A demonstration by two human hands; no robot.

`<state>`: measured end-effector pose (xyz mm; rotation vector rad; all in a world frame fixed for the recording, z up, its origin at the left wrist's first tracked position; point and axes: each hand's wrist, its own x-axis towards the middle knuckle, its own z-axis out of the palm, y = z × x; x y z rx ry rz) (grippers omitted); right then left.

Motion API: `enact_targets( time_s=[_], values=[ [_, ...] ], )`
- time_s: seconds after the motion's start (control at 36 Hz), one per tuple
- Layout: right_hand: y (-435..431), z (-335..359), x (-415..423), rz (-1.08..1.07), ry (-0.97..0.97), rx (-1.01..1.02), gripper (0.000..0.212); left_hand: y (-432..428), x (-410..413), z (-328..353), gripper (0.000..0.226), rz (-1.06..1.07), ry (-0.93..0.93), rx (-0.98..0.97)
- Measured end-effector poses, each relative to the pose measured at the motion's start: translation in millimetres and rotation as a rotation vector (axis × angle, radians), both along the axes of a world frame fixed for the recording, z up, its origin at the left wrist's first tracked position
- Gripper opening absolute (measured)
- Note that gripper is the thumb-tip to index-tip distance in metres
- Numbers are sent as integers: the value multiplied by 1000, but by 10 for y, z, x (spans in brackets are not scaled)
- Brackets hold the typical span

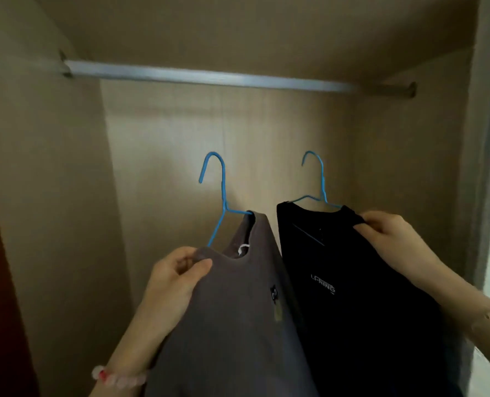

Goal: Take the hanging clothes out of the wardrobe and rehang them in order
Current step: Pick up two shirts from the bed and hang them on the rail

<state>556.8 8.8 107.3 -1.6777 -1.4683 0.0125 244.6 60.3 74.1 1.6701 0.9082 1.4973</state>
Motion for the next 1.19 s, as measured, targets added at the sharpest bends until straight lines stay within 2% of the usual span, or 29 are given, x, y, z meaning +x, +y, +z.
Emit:
enact_targets(
  time_s=[0.17, 0.31, 0.36, 0.5, 0.64, 0.75, 0.83, 0.92, 1.14, 1.19],
  values=[
    [532, 482, -55, 120, -71, 148, 20, 111, -130, 572, 21, 182, 11, 98],
    [969, 976, -181, 191, 49, 191, 27, 315, -203, 1194, 14, 297, 94, 144],
    [1114, 1194, -266, 218, 70, 205, 24, 416, -216, 1430, 6, 354, 128, 157],
    [1355, 1600, -488, 269, 92, 241, 20, 635, -244, 1810, 6, 449, 181, 174],
    [1558, 1773, -544, 349, 229, 223, 26, 770, -334, 1758, 11, 446, 240, 139],
    [1747, 1899, -604, 350, 253, 212, 27, 899, -433, 1634, 22, 484, 271, 93],
    [1885, 1975, -655, 365, 284, 195, 17, 990, -512, 1645, 18, 510, 292, 43],
    [1992, 2006, -718, 356, 245, 185, 15, 1084, -612, 1713, 9, 535, 325, -9],
    [2212, 1901, -838, 325, 151, 126, 16, 1377, -721, 1963, 35, 569, 438, -117],
    [2213, 1888, -847, 329, 135, 121, 20, 1426, -717, 2046, 35, 590, 456, -120]
  ],
)
